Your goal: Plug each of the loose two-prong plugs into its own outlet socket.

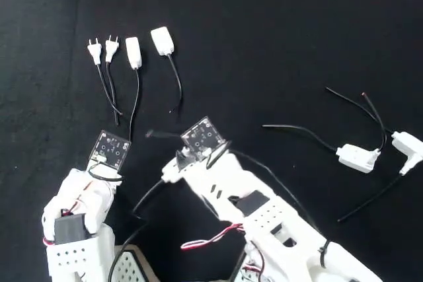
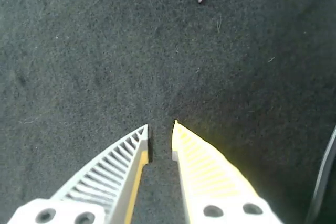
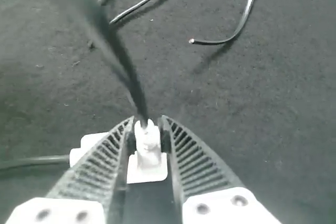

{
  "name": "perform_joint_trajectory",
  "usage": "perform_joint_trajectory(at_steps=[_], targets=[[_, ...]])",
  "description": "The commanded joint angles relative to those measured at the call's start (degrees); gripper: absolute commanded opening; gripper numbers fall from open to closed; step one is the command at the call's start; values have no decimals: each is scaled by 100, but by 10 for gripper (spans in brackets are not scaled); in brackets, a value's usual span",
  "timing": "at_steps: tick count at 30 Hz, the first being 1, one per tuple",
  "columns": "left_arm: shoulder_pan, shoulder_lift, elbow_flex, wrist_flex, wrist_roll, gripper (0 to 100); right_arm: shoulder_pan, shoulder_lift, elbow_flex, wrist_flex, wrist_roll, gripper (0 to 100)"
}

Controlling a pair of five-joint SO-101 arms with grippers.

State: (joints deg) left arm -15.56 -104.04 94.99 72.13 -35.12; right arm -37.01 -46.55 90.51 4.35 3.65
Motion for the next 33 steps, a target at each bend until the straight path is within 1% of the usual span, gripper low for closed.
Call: perform_joint_trajectory(at_steps=[1,3,7,9,12,17,20,33], targets=[[-4,-9,-22,53,-44,88,-167,-4,66,132,-158,14],[-4,-9,-22,53,-44,88,-185,-4,110,-88,-237,14],[-4,-9,-22,53,-44,88,-193,-4,453,-879,-580,14],[-4,-9,-22,53,-44,88,-202,-4,523,-1029,-607,14],[-4,-9,-22,53,-44,88,-202,-4,523,-1029,-633,14],[-4,-9,-22,53,-44,88,-193,-4,523,-1011,-1380,13],[-4,-9,-22,53,-44,88,-202,-31,523,-844,-1389,13],[-4,-9,-13,62,-44,88,-202,-40,523,-826,-1389,16]])
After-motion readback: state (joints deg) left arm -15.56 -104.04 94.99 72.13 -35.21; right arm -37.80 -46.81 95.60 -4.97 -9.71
